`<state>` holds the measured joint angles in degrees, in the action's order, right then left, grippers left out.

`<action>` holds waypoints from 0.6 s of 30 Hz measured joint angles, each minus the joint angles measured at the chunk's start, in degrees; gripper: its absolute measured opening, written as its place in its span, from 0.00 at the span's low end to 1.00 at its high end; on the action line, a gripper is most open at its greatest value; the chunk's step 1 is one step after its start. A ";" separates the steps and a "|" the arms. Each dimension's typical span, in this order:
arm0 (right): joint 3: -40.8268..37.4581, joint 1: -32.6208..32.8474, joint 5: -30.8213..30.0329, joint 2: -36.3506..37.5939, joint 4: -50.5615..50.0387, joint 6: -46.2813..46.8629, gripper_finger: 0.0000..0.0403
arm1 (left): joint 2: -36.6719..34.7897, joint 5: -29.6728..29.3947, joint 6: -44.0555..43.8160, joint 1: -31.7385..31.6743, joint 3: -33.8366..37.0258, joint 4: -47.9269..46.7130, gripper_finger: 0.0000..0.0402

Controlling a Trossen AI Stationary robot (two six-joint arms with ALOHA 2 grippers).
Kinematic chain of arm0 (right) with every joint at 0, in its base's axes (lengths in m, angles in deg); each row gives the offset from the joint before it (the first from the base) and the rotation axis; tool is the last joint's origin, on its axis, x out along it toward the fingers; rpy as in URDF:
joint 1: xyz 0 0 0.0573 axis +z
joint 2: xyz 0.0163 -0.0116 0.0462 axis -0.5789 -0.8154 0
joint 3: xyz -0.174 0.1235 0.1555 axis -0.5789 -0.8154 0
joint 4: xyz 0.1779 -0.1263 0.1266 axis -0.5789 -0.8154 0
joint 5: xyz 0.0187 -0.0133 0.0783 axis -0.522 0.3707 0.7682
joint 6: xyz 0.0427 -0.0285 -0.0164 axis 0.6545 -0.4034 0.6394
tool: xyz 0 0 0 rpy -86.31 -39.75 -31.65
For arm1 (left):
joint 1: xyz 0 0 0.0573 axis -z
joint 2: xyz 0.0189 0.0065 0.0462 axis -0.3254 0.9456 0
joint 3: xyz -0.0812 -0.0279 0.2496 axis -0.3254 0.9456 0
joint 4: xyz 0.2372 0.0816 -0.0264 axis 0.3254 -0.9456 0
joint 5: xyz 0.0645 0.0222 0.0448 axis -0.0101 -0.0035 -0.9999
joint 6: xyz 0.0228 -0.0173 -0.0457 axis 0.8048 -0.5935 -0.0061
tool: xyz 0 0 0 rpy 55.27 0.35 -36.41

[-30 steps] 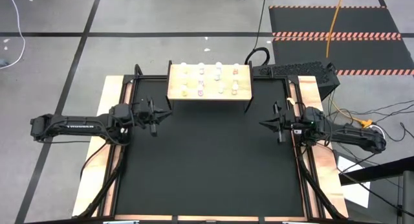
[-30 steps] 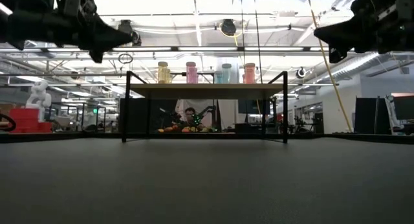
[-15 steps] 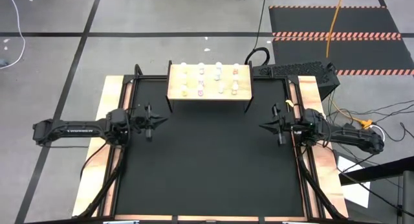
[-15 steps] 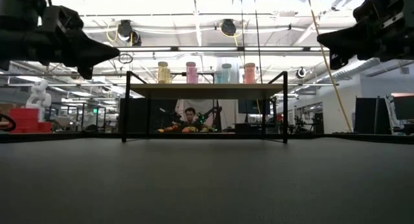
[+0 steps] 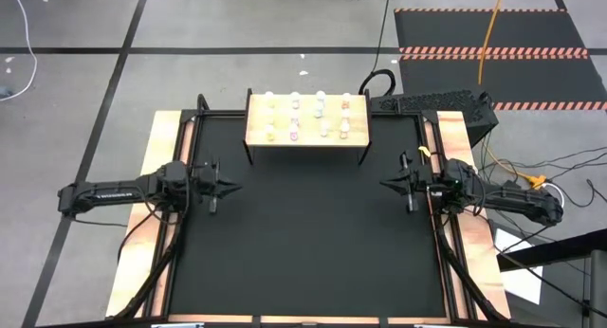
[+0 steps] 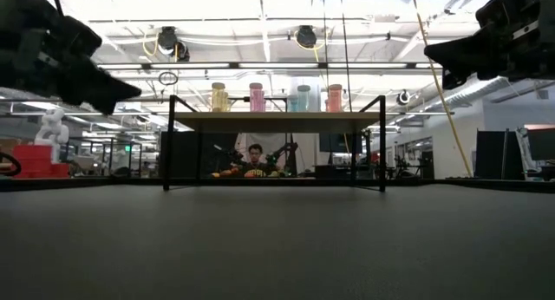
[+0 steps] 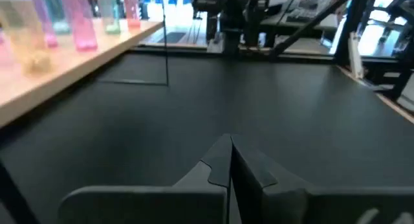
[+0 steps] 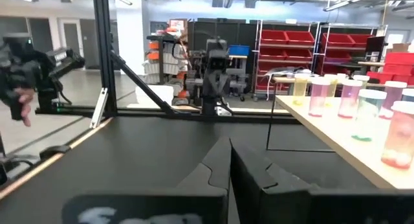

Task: Pick and place medicine bottles onto shelf by color
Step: Return to Home Position

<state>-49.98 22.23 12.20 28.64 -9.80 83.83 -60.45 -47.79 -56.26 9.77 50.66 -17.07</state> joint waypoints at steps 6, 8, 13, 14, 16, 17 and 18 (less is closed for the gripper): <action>-0.07 0.00 -0.05 0.09 -0.38 -0.67 0.00 | -4.14 1.96 1.64 -0.08 -0.05 0.21 0.02; -0.07 -0.06 -0.90 0.13 -2.51 -1.07 0.00 | -4.81 1.75 2.61 -0.18 -0.04 -0.09 0.01; -1.69 -0.26 -1.41 0.14 -4.06 2.23 0.00 | -4.99 1.95 3.34 -0.17 -0.04 -0.07 0.04; -1.62 -0.26 -1.39 0.31 -3.85 2.92 0.00 | -4.97 1.95 3.59 -0.17 -0.04 -0.08 0.04; -1.62 -0.17 -0.90 0.12 -4.27 3.66 0.00 | -4.97 1.95 3.93 -0.17 -0.04 -0.08 0.05; -1.62 -0.15 0.40 0.12 -3.98 3.92 0.00 | -4.97 1.95 4.05 -0.17 -0.04 -0.08 0.05; -1.62 -0.09 2.18 0.13 -2.63 4.28 0.00 | -4.92 1.95 4.02 -0.17 -0.04 -0.08 0.05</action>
<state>-51.59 22.14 14.38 28.77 -12.43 88.11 -65.37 -45.84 -52.24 9.60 50.62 -17.14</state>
